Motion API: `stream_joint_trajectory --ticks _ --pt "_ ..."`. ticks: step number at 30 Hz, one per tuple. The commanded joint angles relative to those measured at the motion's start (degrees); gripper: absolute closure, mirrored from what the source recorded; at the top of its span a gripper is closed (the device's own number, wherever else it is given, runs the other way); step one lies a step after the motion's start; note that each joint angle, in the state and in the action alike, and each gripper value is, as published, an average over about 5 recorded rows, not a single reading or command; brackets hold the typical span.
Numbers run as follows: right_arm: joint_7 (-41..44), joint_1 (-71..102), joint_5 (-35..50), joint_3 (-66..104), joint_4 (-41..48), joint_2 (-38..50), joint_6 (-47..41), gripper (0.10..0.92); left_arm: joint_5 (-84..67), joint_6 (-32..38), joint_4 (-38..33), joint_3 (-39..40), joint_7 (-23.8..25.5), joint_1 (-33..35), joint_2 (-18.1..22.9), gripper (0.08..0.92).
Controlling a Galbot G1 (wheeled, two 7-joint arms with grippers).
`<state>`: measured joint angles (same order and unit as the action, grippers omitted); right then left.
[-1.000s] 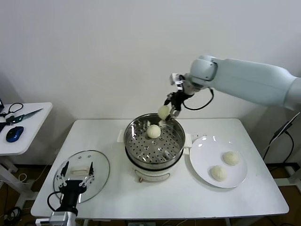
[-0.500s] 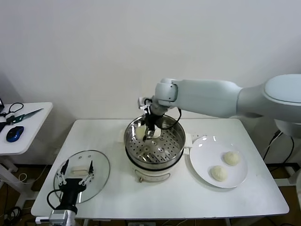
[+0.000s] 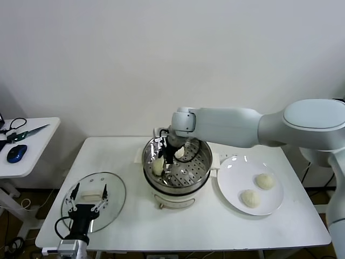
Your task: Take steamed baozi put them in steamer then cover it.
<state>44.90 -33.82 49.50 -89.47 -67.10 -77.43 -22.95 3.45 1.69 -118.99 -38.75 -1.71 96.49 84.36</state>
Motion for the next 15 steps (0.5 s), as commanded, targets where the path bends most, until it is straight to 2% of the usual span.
stream_joint_trajectory --ticks 1,10,15 --pt "0.7 -1.2 -0.1 0.7 -1.0 1.6 -0.1 0.204 0.0 0.0 0.1 0.0 0.0 0.0 0.0 0.177" --pt "10.2 -14.4 -1.8 -2.3 -5.4 14.2 5.8 0.203 0.5 -0.2 -0.5 0.2 0.0 0.3 0.1 0.177" --pt "13.6 -18.4 -5.5 -4.4 -9.3 23.1 8.4 0.203 0.8 -0.4 -0.6 0.2 -0.1 0.3 0.2 0.177"
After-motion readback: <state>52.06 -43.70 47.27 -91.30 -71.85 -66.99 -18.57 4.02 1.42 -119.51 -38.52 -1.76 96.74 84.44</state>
